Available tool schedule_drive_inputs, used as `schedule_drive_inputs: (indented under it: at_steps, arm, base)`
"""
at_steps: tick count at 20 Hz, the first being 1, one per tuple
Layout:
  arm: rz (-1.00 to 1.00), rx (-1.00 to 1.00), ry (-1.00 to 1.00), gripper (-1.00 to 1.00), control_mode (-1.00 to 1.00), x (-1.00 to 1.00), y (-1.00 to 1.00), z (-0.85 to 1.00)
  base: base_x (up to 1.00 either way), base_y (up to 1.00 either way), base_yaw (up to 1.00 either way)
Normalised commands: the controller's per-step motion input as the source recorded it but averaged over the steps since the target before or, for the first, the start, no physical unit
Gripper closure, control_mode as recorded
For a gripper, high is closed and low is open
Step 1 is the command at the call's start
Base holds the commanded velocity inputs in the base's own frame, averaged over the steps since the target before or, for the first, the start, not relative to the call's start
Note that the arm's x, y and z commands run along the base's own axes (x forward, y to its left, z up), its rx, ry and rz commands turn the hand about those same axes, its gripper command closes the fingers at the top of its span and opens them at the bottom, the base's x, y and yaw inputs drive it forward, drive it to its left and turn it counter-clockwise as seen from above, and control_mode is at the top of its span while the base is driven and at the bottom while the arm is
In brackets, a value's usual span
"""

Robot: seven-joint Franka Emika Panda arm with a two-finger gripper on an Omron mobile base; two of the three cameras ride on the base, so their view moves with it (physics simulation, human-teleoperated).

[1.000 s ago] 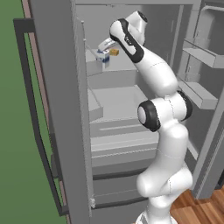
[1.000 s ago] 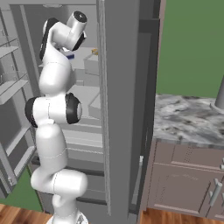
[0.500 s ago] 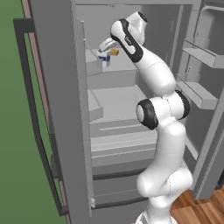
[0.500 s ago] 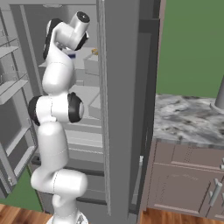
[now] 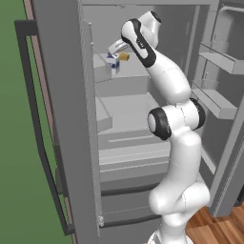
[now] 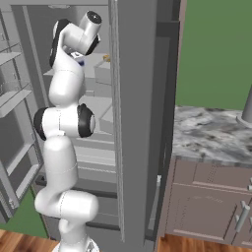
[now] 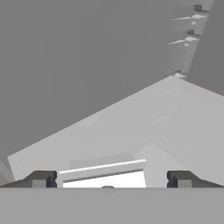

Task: Take out the milk from the fridge and place it on the tray on the counter. Then take the sugar cube near the tray and place it in the tray.

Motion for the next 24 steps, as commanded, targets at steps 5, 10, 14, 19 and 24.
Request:
schedule_drive_inputs:
  at_steps: [5, 10, 14, 19, 24]
  arm:
    - [0.00, 0.00, 0.00, -1.00, -1.00, 0.00, 0.00, 0.02]
    - [0.00, 0.00, 0.00, -1.00, -1.00, 0.11, 0.00, -0.08]
    - [0.02, 0.00, 0.04, -1.00, -1.00, 0.03, 0.00, -0.20]
    - [0.03, 0.00, 0.06, -1.00, -1.00, 0.00, 0.00, -0.22]
    - [0.07, 0.00, 0.08, -1.00, -1.00, -0.02, 0.00, -0.26]
  base:
    - [0.00, 0.00, 0.00]
    - [0.00, 0.00, 0.00]
    - [0.00, 0.00, 0.00]
    - [0.00, 0.00, 0.00]
    - [0.00, 0.00, 0.00]
